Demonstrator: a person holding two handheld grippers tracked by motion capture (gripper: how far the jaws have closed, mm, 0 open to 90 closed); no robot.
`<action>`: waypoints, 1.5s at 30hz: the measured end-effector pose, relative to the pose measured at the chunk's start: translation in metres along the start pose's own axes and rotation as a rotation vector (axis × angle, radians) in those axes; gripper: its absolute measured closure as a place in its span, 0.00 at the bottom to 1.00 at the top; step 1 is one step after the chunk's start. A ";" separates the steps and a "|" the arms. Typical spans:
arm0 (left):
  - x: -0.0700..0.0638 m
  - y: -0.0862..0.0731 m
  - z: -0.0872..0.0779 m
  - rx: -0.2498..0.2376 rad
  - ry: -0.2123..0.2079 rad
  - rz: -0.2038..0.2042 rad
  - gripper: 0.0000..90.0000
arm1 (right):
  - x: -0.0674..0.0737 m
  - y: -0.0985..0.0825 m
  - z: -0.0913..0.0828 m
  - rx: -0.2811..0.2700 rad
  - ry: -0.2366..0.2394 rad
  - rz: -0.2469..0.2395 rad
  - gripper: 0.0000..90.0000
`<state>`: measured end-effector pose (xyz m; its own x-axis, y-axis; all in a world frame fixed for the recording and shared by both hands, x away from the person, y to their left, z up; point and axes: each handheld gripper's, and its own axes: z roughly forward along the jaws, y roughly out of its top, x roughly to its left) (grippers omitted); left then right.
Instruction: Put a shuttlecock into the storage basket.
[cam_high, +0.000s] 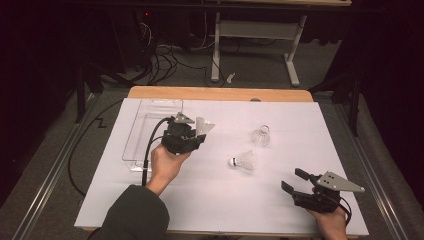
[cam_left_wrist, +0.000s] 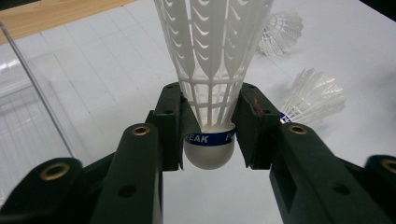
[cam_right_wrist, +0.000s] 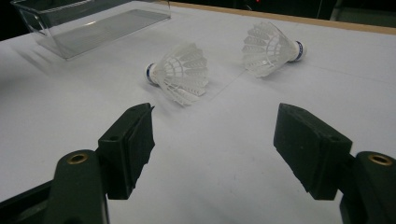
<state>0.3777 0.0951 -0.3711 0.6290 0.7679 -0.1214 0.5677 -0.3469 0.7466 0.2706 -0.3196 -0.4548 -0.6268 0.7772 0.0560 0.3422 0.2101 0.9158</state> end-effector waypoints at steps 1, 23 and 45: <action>0.001 0.000 -0.001 -0.002 0.002 -0.003 0.72 | 0.000 0.000 0.000 0.000 0.000 0.000 0.32; 0.018 -0.005 -0.015 -0.012 0.027 -0.032 0.72 | 0.000 0.000 0.000 0.000 0.001 0.005 0.32; 0.039 -0.010 -0.031 -0.029 0.064 -0.082 0.72 | -0.001 0.000 0.001 0.007 0.000 0.005 0.32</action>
<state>0.3799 0.1452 -0.3635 0.5451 0.8263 -0.1416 0.5995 -0.2661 0.7549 0.2713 -0.3196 -0.4553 -0.6248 0.7784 0.0609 0.3506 0.2101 0.9126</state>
